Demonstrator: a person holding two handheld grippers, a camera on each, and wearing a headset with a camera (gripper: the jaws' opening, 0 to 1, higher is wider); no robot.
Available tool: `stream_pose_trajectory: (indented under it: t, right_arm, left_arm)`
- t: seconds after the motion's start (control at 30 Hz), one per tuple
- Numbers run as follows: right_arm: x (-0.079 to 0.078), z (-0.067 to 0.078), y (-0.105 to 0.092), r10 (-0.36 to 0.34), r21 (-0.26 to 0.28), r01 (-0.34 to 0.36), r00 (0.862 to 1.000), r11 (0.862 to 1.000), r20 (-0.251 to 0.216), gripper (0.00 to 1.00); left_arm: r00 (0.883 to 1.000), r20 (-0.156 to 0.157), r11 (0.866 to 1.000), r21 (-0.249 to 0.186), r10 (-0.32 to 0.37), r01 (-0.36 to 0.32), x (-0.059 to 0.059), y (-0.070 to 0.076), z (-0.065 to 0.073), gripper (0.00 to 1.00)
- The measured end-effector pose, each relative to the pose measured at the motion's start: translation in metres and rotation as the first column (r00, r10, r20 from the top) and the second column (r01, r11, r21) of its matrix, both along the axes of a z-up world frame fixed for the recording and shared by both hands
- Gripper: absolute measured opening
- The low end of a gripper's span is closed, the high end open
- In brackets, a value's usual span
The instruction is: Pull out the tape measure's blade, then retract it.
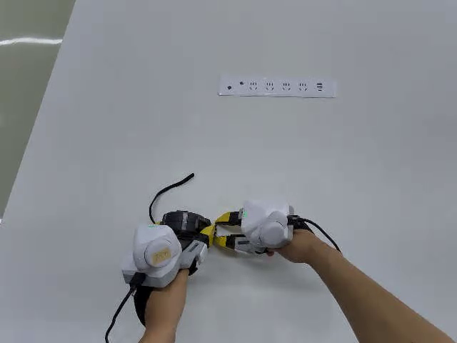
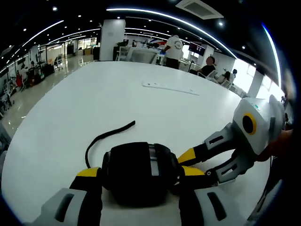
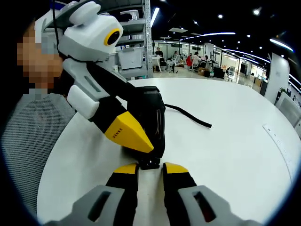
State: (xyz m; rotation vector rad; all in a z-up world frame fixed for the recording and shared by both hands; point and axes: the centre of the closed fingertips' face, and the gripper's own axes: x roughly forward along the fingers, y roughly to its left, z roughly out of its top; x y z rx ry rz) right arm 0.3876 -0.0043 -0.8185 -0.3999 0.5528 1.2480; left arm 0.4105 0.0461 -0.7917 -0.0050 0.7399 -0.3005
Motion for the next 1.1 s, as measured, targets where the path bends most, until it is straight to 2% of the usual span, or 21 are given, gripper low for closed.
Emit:
stream_pose_trajectory:
  t: [0.17,0.33,0.6,0.67,0.7,0.73,0.83,0.97,1.1]
  right_arm:
    - [0.000,0.001,-0.001,-0.007,-0.001,0.007,1.000,1.000,0.003,0.26]
    - [-0.001,0.006,-0.012,-0.051,-0.010,0.051,0.999,0.999,0.007,0.36]
    - [-0.003,0.010,-0.033,-0.144,-0.022,0.144,0.989,0.989,-0.013,0.53]
    - [-0.004,0.012,-0.040,-0.177,-0.014,0.176,0.984,0.984,-0.020,0.57]
    - [-0.006,0.013,-0.043,-0.197,-0.007,0.197,0.980,0.980,-0.026,0.59]
    - [-0.007,0.014,-0.046,-0.209,-0.001,0.209,0.977,0.978,-0.030,0.63]
    - [-0.009,0.017,-0.055,-0.247,0.011,0.247,0.969,0.969,-0.023,0.70]
    - [-0.014,0.024,-0.067,-0.301,0.041,0.302,0.953,0.952,-0.030,0.78]
    - [-0.020,0.026,-0.077,-0.331,0.054,0.332,0.943,0.942,-0.034,0.83]
  left_arm:
    - [1.000,0.008,1.000,0.010,-0.016,0.016,0.000,0.000,0.002,0.66]
    - [0.996,0.004,0.996,0.006,-0.094,0.094,-0.006,0.001,0.002,0.70]
    - [0.978,0.007,0.978,0.009,-0.210,0.210,-0.012,0.000,0.001,0.75]
    - [0.968,0.018,0.968,0.009,-0.250,0.250,-0.012,-0.001,0.003,0.76]
    - [0.958,0.030,0.958,0.006,-0.286,0.286,-0.013,-0.003,0.005,0.77]
    - [0.953,0.037,0.954,0.007,-0.299,0.299,-0.014,-0.003,0.005,0.79]
    - [0.940,0.042,0.941,0.013,-0.338,0.337,-0.016,-0.003,0.006,0.83]
    - [0.913,0.057,0.914,0.036,-0.405,0.404,-0.023,-0.001,0.004,0.85]
    - [0.902,0.070,0.905,0.031,-0.425,0.424,-0.027,0.004,0.003,0.86]
